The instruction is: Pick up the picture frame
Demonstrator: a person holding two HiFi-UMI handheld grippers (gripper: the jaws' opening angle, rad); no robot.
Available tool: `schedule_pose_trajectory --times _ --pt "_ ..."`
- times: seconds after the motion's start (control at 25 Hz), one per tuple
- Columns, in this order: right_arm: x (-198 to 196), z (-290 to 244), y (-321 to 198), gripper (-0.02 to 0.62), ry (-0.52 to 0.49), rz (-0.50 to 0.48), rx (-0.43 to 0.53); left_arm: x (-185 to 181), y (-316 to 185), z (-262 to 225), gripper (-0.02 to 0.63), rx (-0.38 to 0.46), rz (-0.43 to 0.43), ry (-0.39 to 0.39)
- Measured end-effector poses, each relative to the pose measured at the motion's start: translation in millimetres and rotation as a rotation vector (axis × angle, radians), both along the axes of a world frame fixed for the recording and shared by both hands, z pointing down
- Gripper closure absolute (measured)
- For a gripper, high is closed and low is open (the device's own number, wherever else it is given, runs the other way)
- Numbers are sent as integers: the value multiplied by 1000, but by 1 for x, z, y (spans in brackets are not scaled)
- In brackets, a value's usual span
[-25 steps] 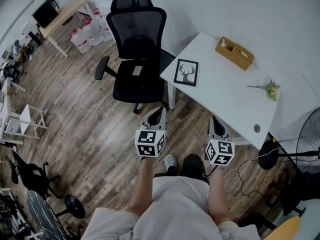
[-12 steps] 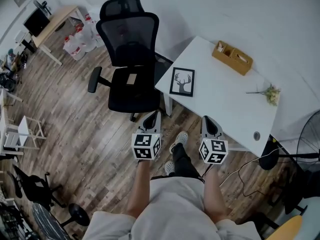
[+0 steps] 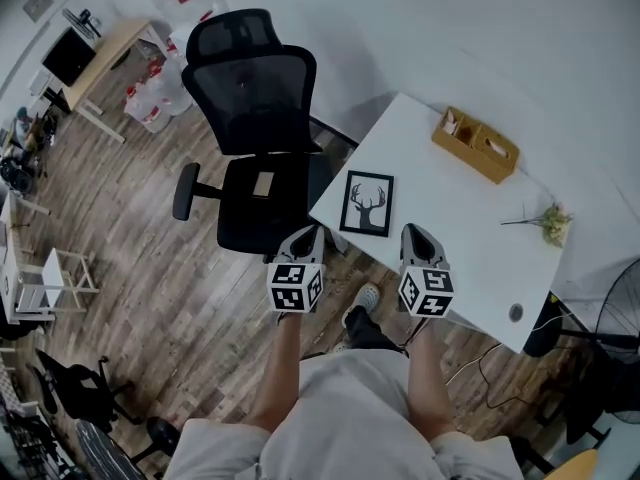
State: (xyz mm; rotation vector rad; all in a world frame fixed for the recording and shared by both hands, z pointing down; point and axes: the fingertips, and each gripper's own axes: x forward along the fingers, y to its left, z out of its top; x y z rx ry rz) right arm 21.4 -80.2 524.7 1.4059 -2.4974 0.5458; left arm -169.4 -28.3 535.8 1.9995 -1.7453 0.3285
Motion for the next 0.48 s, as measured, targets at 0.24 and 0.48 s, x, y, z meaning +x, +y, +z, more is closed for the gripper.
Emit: schedule_pose_trajectory --times 0.24,0.48 --pt "-8 9 -53 574 -17 -7 -42 -12 -61 -1 580 -9 -11 -6" --pt "-9 31 -76 574 -10 2 -106 -8 -87 18 580 -51 6 0"
